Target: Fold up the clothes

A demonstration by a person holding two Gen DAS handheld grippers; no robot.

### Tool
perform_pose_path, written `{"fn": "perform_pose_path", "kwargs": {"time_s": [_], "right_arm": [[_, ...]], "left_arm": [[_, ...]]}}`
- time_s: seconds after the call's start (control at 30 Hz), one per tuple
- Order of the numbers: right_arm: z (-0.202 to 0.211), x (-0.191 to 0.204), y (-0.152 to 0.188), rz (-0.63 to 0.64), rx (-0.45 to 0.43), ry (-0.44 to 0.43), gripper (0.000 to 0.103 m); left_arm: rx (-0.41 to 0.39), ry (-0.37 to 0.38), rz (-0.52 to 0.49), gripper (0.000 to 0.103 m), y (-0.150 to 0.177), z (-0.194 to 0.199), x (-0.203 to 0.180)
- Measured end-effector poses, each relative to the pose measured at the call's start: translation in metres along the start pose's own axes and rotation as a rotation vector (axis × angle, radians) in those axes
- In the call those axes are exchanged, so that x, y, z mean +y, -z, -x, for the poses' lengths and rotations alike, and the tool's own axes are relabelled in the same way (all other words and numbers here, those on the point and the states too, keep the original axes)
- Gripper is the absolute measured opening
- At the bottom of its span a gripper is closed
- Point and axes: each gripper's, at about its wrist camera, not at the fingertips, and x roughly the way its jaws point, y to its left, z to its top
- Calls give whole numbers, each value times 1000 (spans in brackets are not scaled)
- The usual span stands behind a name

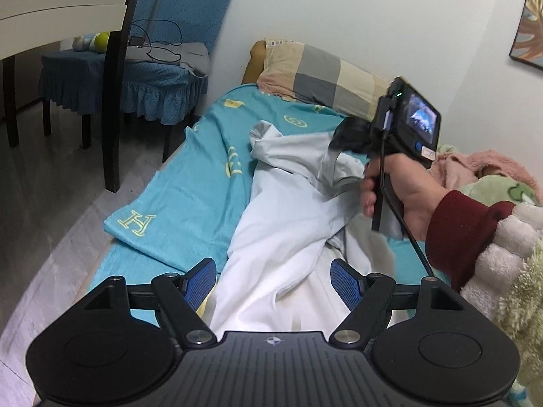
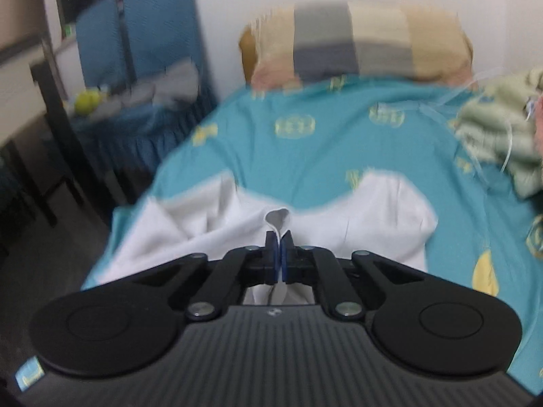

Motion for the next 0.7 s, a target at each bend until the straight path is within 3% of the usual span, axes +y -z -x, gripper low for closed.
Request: {"fn": "perform_pose_path", "kwargs": {"time_s": [0.17, 0.27, 0.4, 0.57, 0.63, 0.67, 0.7], "right_arm": [[7, -30, -18, -79, -109, 134, 4], [-9, -57, -14, -133, -70, 220, 4], [-31, -77, 0, -180, -8, 220, 5], [-30, -84, 5, -215, 48, 170, 7], [-24, -85, 6, -217, 68, 152, 13], [-15, -83, 7, -202, 73, 146, 30], [-4, -82, 8, -184, 71, 146, 56]], "left_arm": [[13, 3, -22, 76, 8, 4, -6], [33, -11, -52, 76, 11, -2, -12], [61, -29, -88, 76, 16, -11, -18], [85, -59, -112, 76, 17, -25, -20], [86, -67, -115, 76, 16, -29, -19], [83, -69, -114, 76, 16, -29, -19], [80, -72, -113, 76, 16, -30, -19]]}}
